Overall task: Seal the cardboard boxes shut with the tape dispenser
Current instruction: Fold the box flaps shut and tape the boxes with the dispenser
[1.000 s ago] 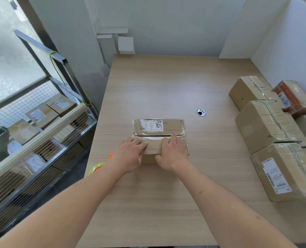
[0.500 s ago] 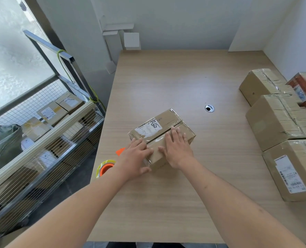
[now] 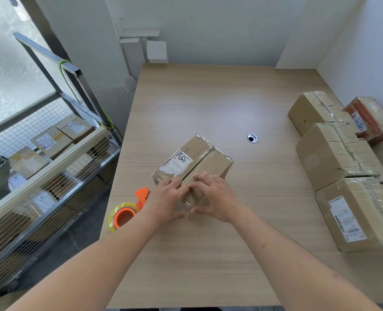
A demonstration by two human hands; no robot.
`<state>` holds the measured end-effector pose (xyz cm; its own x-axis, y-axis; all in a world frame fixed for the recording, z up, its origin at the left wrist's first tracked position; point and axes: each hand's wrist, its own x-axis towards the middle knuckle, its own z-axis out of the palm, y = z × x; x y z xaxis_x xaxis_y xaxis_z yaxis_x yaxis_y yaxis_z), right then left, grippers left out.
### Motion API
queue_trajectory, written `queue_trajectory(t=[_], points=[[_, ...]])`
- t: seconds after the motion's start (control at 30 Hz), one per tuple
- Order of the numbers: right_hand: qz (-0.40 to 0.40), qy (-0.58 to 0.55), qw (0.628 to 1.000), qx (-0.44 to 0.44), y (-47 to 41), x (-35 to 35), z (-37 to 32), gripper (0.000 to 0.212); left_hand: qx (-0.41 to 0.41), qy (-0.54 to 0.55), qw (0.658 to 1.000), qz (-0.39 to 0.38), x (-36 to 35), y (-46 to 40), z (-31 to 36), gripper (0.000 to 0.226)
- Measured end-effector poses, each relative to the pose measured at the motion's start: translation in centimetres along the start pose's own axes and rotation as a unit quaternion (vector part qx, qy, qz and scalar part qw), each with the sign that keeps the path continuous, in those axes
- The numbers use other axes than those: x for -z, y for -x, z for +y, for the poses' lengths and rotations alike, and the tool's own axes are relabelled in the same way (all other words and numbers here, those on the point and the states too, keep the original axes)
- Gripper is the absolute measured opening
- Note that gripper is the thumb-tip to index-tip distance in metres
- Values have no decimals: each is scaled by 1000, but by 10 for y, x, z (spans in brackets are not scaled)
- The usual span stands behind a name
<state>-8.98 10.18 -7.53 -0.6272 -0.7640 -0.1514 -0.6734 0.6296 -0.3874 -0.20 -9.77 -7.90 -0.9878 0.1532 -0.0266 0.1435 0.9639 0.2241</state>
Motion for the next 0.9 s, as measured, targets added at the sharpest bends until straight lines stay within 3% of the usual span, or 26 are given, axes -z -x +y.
queue_trajectory(t=[0.07,0.17,0.3,0.4,0.57,0.77,0.9], points=[[-3,18,1000,11,1,-1,6,72,-27,4,999,-27,5,1,-11,78],[-8,25,999,32,3,-2,11,72,-64,18,997,-47,15,-1,-22,59],[-25,32,999,-8,0,2,-5,86,-87,25,996,1,13,-9,-24,44],[-23,62,996,-58,-9,-4,-24,77,-73,34,996,30,6,-12,-23,42],[-18,98,993,-69,-15,-12,-34,67,-68,60,994,56,0,-11,-21,42],[-29,112,991,-60,-18,-6,-31,70,-74,109,991,29,4,-16,-36,49],[-68,103,991,-57,-21,13,-17,82,-59,112,991,39,8,-17,-54,56]])
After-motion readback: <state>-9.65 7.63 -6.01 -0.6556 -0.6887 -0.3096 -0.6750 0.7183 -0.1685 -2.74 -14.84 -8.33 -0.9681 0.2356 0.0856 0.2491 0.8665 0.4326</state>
